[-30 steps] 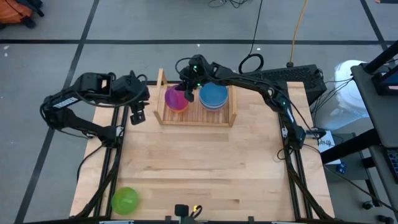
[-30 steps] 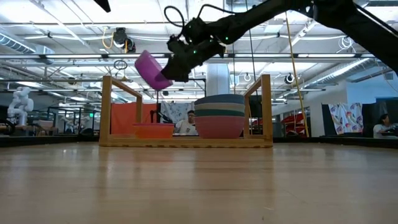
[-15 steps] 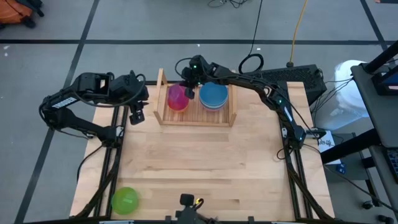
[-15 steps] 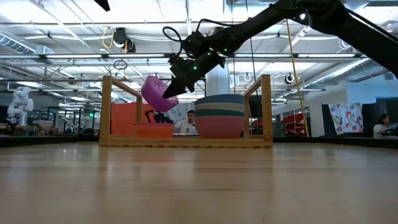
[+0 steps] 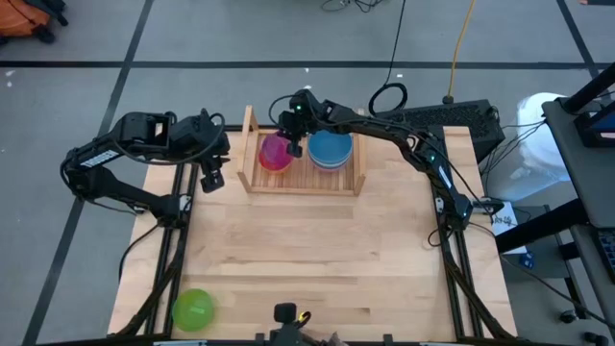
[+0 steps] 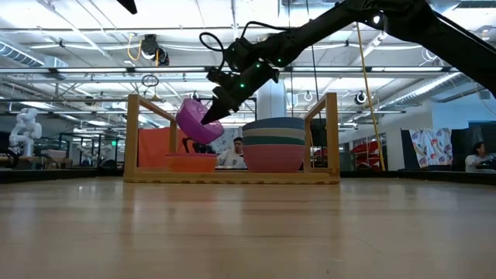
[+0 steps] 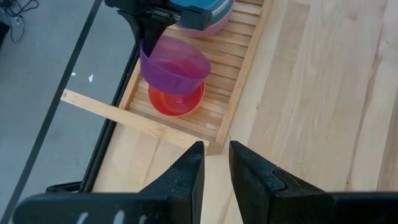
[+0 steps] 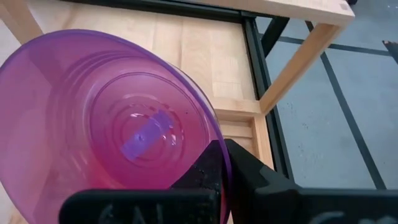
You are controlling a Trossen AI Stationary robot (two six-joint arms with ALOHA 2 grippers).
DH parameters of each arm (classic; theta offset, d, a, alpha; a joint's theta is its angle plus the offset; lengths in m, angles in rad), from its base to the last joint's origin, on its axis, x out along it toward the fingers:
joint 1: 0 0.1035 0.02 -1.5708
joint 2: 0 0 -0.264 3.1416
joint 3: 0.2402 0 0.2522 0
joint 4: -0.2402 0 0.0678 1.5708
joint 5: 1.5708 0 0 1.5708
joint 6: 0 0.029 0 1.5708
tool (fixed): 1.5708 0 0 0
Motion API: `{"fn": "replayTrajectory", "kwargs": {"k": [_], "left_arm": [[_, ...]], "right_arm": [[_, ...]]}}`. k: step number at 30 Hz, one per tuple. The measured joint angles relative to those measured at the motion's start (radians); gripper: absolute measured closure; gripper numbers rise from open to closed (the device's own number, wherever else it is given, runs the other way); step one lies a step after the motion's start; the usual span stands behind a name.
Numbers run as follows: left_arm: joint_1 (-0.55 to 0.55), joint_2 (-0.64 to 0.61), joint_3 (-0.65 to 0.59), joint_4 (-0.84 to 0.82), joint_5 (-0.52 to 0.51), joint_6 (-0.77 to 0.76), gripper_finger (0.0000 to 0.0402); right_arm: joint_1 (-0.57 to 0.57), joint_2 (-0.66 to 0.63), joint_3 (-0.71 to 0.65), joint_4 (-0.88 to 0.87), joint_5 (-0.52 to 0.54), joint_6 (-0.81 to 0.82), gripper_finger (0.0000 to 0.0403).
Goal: Place and stack bowls onto a shelf
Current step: Stack the violet bowl onto the red bowl
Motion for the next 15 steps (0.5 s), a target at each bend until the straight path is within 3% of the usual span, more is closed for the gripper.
{"fn": "replayTrajectory", "kwargs": {"k": [15], "left_arm": [[0.000,0.000,0.000,0.000,0.000,-0.004,0.0321]], "right_arm": [[0.016,0.047,-0.002,0.002,0.003,-0.030,0.0389]]}}
